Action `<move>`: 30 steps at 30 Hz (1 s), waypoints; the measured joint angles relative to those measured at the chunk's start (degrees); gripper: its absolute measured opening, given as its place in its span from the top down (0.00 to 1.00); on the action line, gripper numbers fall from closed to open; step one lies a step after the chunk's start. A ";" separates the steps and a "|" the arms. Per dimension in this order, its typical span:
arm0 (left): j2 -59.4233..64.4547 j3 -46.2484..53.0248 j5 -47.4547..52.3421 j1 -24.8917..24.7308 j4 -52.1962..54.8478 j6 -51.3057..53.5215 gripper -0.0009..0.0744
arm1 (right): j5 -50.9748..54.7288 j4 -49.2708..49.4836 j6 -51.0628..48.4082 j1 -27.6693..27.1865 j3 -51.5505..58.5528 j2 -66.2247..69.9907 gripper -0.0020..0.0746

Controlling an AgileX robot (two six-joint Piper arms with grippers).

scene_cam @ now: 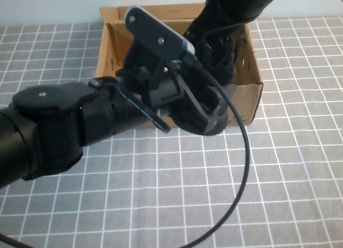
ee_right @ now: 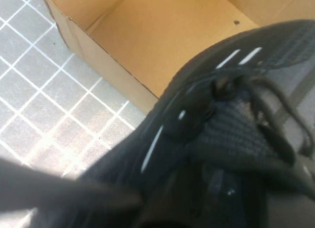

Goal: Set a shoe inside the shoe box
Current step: Hand over the shoe

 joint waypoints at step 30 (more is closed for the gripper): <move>1.06 -0.38 -9.07 0.00 -1.10 5.64 0.70 | 0.07 1.03 -0.67 -0.10 0.00 0.00 0.98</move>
